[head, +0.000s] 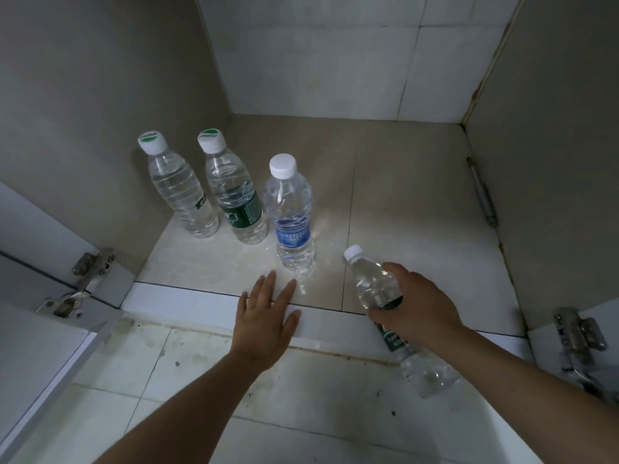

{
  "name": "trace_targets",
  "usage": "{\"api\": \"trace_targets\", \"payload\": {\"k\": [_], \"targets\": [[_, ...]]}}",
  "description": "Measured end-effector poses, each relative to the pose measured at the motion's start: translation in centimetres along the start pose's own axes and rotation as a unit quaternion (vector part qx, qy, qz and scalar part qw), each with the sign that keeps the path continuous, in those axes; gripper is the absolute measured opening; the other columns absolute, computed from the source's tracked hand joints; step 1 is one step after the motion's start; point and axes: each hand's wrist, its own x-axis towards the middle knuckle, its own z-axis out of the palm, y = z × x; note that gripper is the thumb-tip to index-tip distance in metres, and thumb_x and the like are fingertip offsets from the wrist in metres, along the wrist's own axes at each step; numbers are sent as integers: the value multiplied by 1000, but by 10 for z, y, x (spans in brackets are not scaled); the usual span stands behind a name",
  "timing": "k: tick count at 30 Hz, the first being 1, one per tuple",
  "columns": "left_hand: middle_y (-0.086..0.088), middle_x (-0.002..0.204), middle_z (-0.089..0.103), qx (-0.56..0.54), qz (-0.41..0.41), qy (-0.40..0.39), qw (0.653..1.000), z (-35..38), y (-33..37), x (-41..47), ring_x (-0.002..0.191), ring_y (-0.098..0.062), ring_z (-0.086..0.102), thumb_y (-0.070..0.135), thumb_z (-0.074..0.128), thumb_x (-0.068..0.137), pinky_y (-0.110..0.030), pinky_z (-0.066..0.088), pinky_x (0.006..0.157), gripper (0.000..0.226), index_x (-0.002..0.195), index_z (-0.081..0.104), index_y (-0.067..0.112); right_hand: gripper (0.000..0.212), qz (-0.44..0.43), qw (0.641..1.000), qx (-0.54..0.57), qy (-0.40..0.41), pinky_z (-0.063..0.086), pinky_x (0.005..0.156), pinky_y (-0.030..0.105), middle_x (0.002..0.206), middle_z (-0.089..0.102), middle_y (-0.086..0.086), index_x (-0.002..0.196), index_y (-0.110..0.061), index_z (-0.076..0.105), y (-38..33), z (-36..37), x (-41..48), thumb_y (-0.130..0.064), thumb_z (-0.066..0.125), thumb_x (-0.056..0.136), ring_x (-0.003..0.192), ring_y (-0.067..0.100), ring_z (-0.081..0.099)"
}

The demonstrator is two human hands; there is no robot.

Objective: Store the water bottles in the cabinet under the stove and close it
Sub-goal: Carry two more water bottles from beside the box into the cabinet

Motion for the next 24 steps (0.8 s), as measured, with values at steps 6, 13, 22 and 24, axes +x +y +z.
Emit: {"api": "trace_targets", "payload": {"k": [6, 13, 22, 24], "targets": [[-6, 158, 7, 45, 9, -23, 999, -8, -1, 3, 145, -24, 6, 71, -6, 76, -40, 12, 115, 82, 147, 13, 34, 74, -103, 978, 152, 102, 47, 72, 14, 91, 52, -31, 120, -47, 40, -30, -34, 1, -32, 83, 61, 82, -4, 57], [-7, 153, 26, 48, 19, -17, 999, -16, -6, -2, 140, -25, 25, 64, 8, 82, -40, 26, 110, 72, 142, 30, 33, 75, -140, 927, 306, 165, 48, 74, 8, 96, 51, -40, 115, -44, 36, -55, -27, 17, -13, 82, 64, 91, -26, 51], [-7, 146, 39, 52, 29, -7, 998, -14, -10, -2, 135, -27, 36, 66, 8, 87, -41, 33, 105, 67, 137, 38, 33, 78, -144, 935, 282, 160, 43, 73, -2, 103, 45, -40, 120, -48, 30, -55, -16, 27, -14, 79, 70, 92, -30, 44], [-8, 143, 44, 57, 29, -9, 998, -13, -11, -1, 131, -28, 41, 64, 9, 88, -42, 38, 102, 65, 135, 41, 33, 78, -137, 937, 277, 163, 44, 76, 2, 106, 46, -38, 121, -49, 29, -55, -15, 26, -16, 78, 70, 95, -25, 46]]}}
